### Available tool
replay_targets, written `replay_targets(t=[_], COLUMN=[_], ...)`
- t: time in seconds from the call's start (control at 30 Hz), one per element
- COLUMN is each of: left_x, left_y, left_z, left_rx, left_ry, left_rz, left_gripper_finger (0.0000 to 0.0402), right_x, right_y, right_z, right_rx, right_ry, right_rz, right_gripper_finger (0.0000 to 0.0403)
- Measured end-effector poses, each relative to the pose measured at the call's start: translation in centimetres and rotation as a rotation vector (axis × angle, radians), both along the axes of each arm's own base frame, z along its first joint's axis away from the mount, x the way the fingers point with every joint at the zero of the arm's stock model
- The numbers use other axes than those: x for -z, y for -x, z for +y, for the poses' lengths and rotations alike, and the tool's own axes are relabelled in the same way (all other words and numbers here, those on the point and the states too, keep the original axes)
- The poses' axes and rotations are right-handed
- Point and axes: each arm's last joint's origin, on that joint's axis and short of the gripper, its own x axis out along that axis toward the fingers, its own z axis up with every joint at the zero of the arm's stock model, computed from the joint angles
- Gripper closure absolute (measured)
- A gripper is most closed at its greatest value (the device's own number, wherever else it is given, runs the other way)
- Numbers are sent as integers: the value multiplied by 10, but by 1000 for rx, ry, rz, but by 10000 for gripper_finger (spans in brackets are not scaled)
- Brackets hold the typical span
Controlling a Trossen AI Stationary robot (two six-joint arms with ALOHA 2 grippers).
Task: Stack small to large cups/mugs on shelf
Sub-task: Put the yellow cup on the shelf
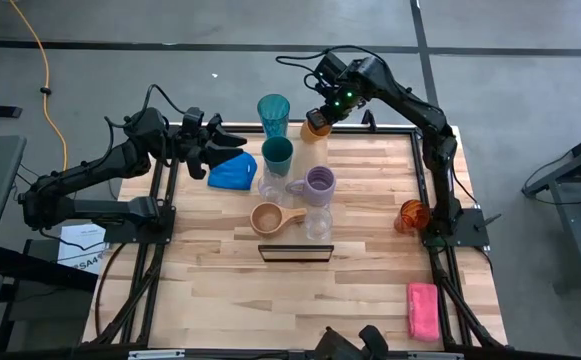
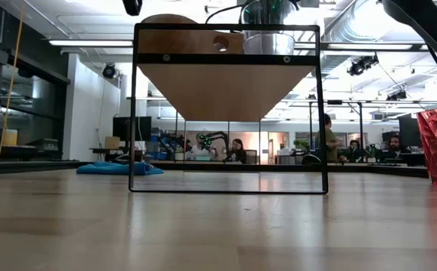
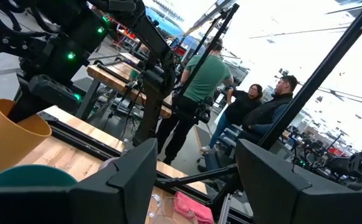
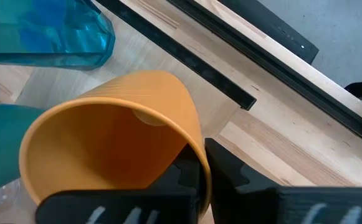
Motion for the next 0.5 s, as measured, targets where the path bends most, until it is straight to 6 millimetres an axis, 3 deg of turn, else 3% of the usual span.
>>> replay_targets(t=[0.5], left_x=[0], left_y=[0], left_z=[0], left_rx=[0], left_ry=[1], left_rz=[0], left_gripper_finger=[195], right_x=[2], right_y=[4], right_z=[2], right_rx=[-2], right_ry=[-26], right_rz=[40], right_gripper_finger=[402])
